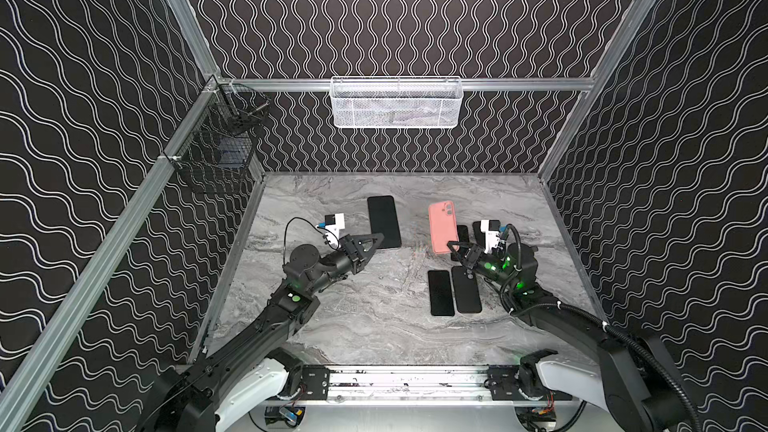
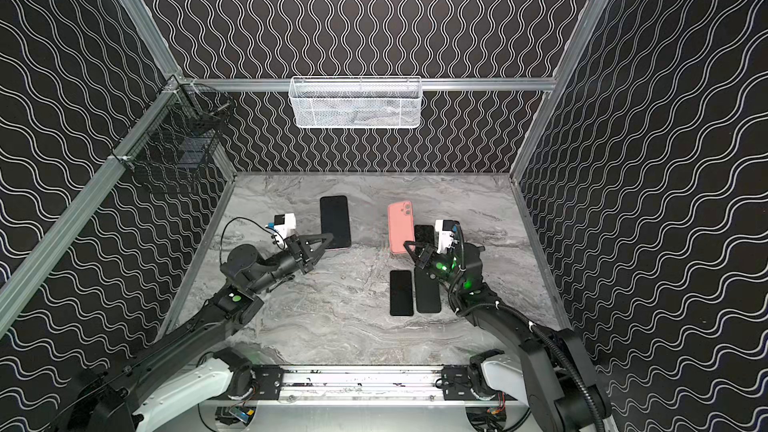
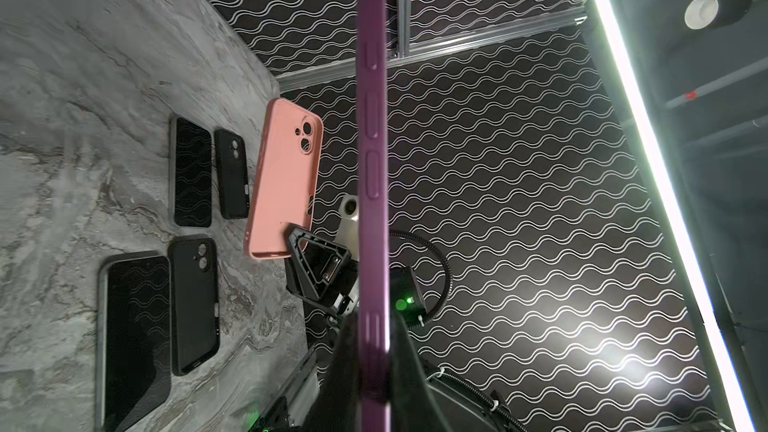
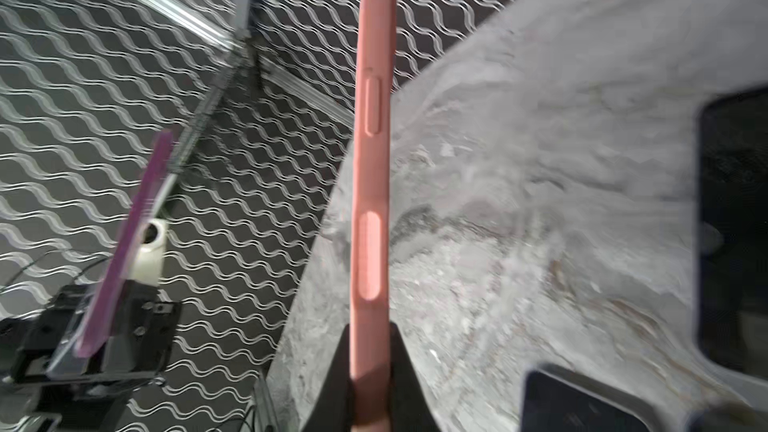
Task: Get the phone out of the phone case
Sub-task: 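Lower the pink case onto the table with the right gripper, then open the right gripper and release the pink case on the table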
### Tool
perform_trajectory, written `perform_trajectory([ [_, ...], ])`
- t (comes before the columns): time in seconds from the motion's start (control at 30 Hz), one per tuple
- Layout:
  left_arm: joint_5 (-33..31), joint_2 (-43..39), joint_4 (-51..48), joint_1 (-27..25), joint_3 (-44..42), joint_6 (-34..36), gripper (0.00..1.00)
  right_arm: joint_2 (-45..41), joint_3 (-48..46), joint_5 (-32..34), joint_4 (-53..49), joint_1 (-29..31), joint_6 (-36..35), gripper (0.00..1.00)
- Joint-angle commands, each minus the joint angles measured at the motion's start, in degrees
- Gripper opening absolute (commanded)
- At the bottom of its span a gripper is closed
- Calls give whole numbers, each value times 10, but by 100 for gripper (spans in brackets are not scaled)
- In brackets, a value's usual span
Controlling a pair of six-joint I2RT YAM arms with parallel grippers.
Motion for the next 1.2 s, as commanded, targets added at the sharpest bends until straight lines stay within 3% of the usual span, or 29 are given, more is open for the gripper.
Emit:
perform_trajectory([
  [0.0,25,-5,33,24,-13,20,0,34,11,2,-64,0,3,11],
  [0.2,64,-5,58,73,-38,7,0,107,5,33,12,9,72,10],
  [0.83,130,47,173,145,-79,-31,0,259,81,114,50,71,106,15],
  [0.97,141,52,168,153,-74,-23,0,278,97,126,46,88,105,20],
  [1.17,149,51,139,159,-76,2,0,292,102,149,41,100,102,38],
])
